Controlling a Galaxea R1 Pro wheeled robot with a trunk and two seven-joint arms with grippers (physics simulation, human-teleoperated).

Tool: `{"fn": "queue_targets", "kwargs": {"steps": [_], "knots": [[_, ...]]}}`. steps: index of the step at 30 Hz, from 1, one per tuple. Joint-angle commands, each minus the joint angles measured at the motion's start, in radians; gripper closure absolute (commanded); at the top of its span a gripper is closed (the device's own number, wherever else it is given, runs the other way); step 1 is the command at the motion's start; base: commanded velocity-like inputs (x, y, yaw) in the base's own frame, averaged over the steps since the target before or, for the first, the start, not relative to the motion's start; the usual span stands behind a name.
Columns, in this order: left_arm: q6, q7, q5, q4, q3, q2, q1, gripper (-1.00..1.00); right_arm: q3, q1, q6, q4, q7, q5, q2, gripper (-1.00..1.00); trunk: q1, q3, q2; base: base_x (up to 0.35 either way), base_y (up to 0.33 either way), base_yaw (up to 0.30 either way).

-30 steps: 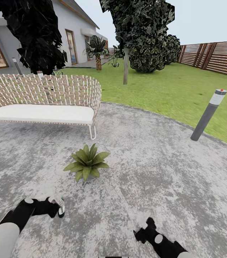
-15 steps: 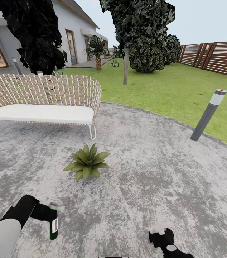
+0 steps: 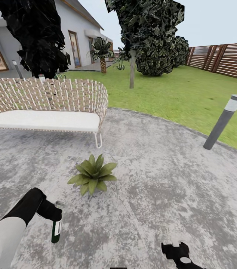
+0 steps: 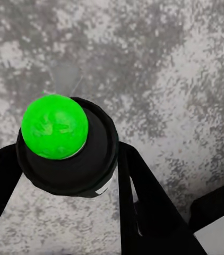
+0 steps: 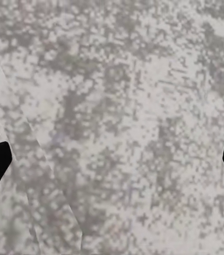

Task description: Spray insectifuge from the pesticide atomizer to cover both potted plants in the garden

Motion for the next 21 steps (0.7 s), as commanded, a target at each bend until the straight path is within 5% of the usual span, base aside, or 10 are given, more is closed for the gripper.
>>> {"fn": "queue_targets", "kwargs": {"steps": [1, 16, 18, 21], "knots": [[0.009, -0.010, -0.008, -0.002, 0.005, -0.001, -0.001, 1.00, 0.009, 0.003, -0.004, 0.000, -0.002, -0.009, 0.000, -1.00, 0.000, -0.001, 0.000, 0.312, -0.040, 0.000], [0.010, -0.054, -0.013, -0.003, 0.002, 0.007, -0.002, 1.00, 0.009, 0.012, -0.035, 0.000, -0.002, -0.009, 0.001, -1.00, 0.000, -0.001, 0.000, 0.309, -0.091, 0.000], [0.010, -0.075, -0.033, -0.004, 0.002, 0.007, -0.002, 1.00, 0.009, 0.012, -0.035, 0.001, -0.002, -0.009, 0.001, -1.00, 0.000, -0.001, 0.000, 0.140, -0.003, 0.000], [0.005, -0.163, -0.112, -0.004, 0.003, 0.007, -0.002, 1.00, 0.009, 0.012, -0.035, 0.001, -0.002, -0.008, 0.001, -1.00, 0.000, -0.001, 0.000, 0.034, -0.001, 0.000]]}}
